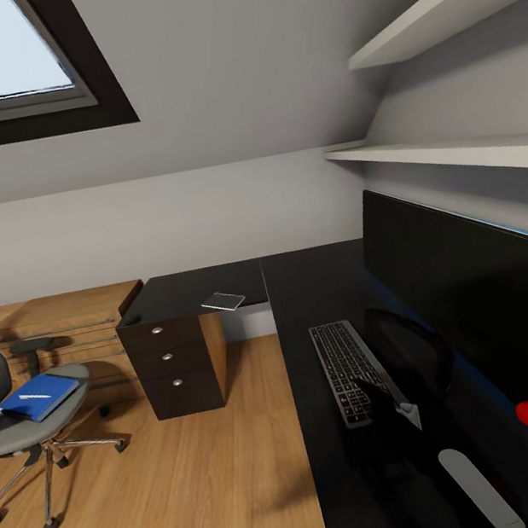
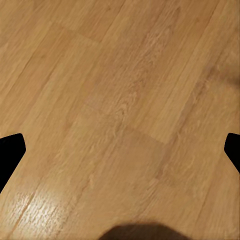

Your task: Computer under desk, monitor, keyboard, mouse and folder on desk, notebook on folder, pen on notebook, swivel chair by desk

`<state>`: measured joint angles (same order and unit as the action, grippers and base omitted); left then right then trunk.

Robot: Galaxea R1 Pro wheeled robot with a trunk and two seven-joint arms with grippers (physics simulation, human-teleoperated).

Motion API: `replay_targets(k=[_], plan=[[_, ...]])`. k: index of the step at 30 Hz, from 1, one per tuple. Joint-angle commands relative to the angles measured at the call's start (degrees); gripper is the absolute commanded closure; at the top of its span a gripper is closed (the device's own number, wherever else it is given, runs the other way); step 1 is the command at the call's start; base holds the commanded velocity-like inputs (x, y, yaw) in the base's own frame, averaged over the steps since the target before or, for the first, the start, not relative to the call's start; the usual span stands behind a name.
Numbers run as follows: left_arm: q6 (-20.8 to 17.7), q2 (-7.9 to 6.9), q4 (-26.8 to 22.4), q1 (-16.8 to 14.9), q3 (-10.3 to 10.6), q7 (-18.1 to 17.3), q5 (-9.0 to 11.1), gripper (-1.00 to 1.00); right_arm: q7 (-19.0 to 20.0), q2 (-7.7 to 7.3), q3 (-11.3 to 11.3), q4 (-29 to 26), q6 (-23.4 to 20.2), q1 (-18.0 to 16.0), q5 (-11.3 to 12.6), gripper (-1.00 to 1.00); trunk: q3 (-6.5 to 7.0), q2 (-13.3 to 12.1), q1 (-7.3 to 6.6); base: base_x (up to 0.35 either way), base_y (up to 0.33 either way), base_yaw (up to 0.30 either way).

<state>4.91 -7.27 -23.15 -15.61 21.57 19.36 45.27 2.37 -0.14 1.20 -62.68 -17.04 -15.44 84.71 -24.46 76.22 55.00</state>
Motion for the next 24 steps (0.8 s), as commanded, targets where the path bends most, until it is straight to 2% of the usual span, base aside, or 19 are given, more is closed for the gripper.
replay_targets(k=[1, 6, 17, 24], plan=[[0.3, -0.05, -0.1, 0.0, 0.5, 0.3, 0.6, -1.00, 0.1, -0.02, 0.0, 0.0, -0.1, 0.0, 0.3, -1.00, -0.06, 0.0, -0.01, -0.128, -0.040, 0.000], [0.3, -0.07, -0.1, 0.0, 0.5, 0.3, 0.6, -1.00, 0.1, -0.03, 0.0, 0.0, -0.1, 0.0, 0.3, -1.00, -0.06, 0.0, -0.01, -0.171, -0.066, 0.000], [0.3, -0.11, -0.1, 0.0, 0.5, 0.2, 0.6, -1.00, 0.1, 0.00, 0.0, 0.0, -0.1, 0.0, 0.2, -1.00, -0.06, 0.0, -0.01, -0.016, -0.009, 0.000], [6.0, -0.11, 0.2, 0.0, 0.6, 0.1, 0.8, -1.00, 0.1, -0.01, 0.0, 0.0, -0.1, 0.0, 0.2, -1.00, -0.06, 0.0, -0.01, 0.057, -0.065, 0.000]])
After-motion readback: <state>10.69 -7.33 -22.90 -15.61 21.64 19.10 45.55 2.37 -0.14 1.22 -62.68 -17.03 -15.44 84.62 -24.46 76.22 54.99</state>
